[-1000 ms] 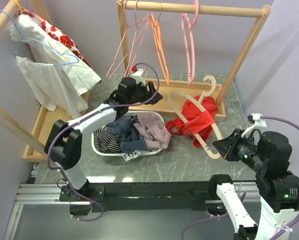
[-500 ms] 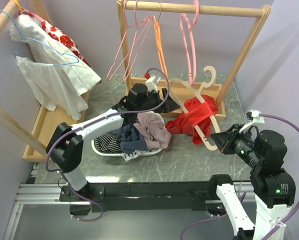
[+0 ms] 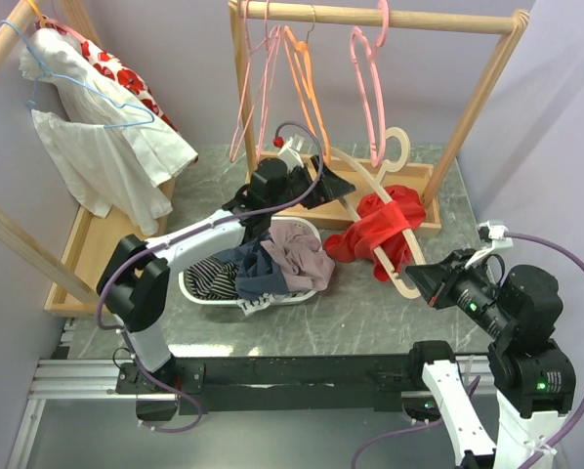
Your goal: Remove the tank top from the hanger
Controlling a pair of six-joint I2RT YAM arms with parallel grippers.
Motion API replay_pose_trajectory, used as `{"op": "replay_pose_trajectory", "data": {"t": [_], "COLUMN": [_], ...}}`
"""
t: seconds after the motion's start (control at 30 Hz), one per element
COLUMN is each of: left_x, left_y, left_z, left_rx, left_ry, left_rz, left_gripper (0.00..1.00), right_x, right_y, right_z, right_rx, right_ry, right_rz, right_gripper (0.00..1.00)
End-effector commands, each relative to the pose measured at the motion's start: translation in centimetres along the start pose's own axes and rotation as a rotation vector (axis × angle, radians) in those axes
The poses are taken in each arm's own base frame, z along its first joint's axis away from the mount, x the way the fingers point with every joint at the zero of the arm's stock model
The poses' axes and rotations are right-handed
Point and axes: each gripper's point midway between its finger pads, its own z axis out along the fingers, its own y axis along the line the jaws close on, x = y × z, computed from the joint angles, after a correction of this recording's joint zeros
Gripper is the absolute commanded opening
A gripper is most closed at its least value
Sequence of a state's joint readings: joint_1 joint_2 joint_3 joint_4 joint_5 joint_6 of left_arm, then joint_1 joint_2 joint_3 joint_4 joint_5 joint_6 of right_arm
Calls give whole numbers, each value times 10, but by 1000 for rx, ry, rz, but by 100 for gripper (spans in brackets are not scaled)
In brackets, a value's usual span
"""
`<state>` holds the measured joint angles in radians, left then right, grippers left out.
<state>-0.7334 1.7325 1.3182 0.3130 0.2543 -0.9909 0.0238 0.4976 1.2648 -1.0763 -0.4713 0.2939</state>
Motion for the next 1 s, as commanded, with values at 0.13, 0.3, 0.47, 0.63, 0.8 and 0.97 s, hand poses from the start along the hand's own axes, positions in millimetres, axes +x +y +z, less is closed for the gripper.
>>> {"op": "replay_pose_trajectory", "data": {"t": [0.13, 0.3, 0.47, 0.63, 0.8, 0.97], "left_x": [-10, -9, -6, -1, 0, 1], "left_y": [2, 6, 7, 13, 19, 21], "left_z": [20, 16, 15, 15, 13, 10], "left_rx": [-6, -39, -50, -62, -81, -86], "left_ry": [-42, -46, -34, -18, -21, -27], "left_rz": [-28, -8, 3, -8, 8, 19], "left_gripper": [39, 26, 12, 1, 1, 1], "right_x": [-7, -5, -3, -11, -27, -14], "right_y": [14, 15, 13, 8, 0, -10], "right_z": [-2, 2, 5, 2, -3, 14], "right_rx": [-88, -103, -105, -58, 15, 29], "right_ry": [-43, -35, -19, -57, -122, -29], "right_rz": [-71, -70, -64, -68, -78, -34], "right_gripper": [0, 0, 16, 38, 47, 45]}}
